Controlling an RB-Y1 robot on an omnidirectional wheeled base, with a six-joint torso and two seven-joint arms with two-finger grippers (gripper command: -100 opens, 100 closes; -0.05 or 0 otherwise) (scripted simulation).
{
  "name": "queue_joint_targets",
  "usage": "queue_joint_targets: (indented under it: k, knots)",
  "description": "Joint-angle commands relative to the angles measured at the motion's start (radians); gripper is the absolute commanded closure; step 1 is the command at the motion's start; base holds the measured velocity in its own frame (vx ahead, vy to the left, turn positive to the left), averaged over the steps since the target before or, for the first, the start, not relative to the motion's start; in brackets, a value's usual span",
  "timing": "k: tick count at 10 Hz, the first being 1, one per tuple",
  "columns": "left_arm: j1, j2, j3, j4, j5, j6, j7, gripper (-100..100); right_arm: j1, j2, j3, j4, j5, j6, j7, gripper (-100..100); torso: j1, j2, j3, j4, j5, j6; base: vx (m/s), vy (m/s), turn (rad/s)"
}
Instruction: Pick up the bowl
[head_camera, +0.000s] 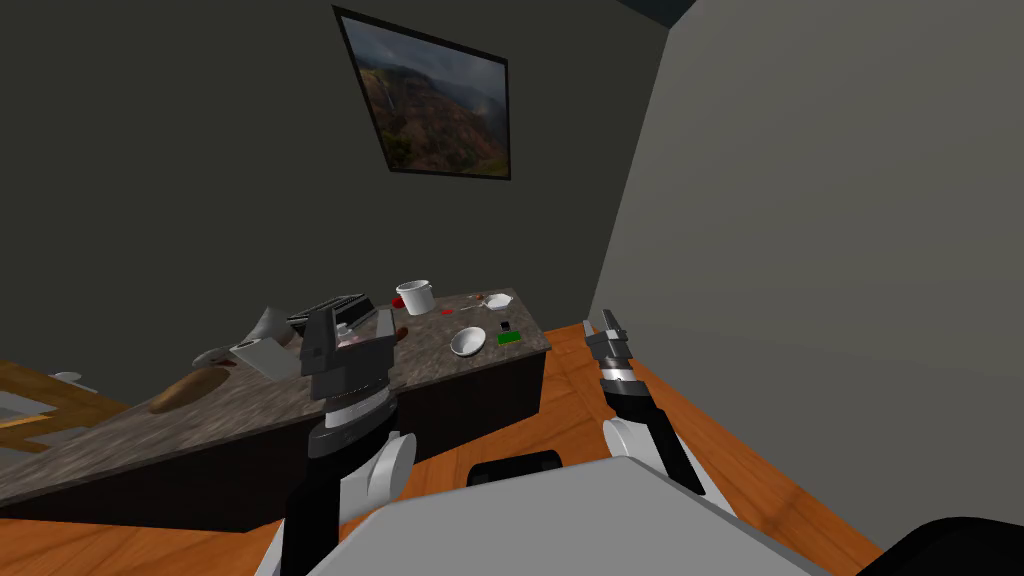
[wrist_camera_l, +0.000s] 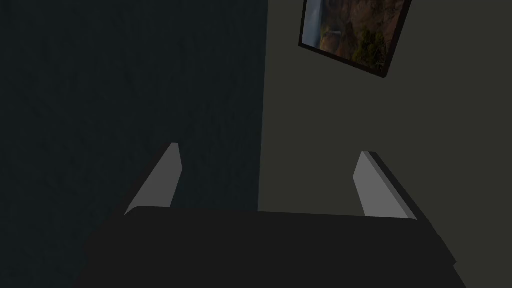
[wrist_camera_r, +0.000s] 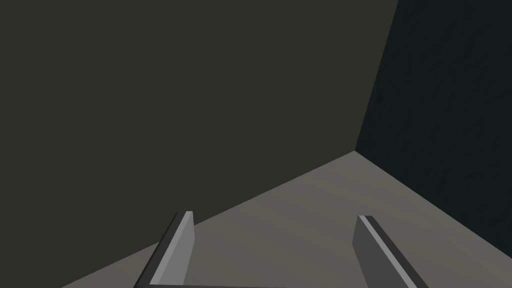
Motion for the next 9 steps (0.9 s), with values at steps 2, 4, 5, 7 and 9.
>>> queue_joint_targets:
  k: [2,4,5,7,9]
  knots:
    - [0.036,0.054,0.016,0.006,0.013,0.016,-0.006,-100,0.0,0.0,0.0,0.0,0.0,0.0,0.0,0,0.0,0.001,0.0,0.0,0.0,0.0,-0.017,-0.02,-0.073]
    - [0.088,0.104,0.039,0.016,0.035,0.039,-0.014,-100,0.0,0.0,0.0,0.0,0.0,0.0,0.0,0,-0.002,0.002,0.001,0.0,0.0,0.0,-0.033,-0.04,-0.131]
    - [0.121,0.128,0.054,0.022,0.05,0.054,-0.018,-100,0.0,0.0,0.0,0.0,0.0,0.0,0.0,0,-0.002,0.003,0.002,0.001,-0.001,0.0,-0.043,-0.059,-0.152]
    - [0.159,0.151,0.07,0.03,0.068,0.071,-0.023,-100,0.0,0.0,0.0,0.0,0.0,0.0,0.0,0,-0.004,0.004,0.002,0.001,-0.001,0.0,-0.035,-0.053,-0.118]
    - [0.239,0.191,0.107,0.047,0.112,0.11,-0.034,-100,0.0,0.0,0.0,0.0,0.0,0.0,0.0,0,-0.003,0.002,0.001,0.0,-0.001,0.0,-0.02,-0.054,-0.179]
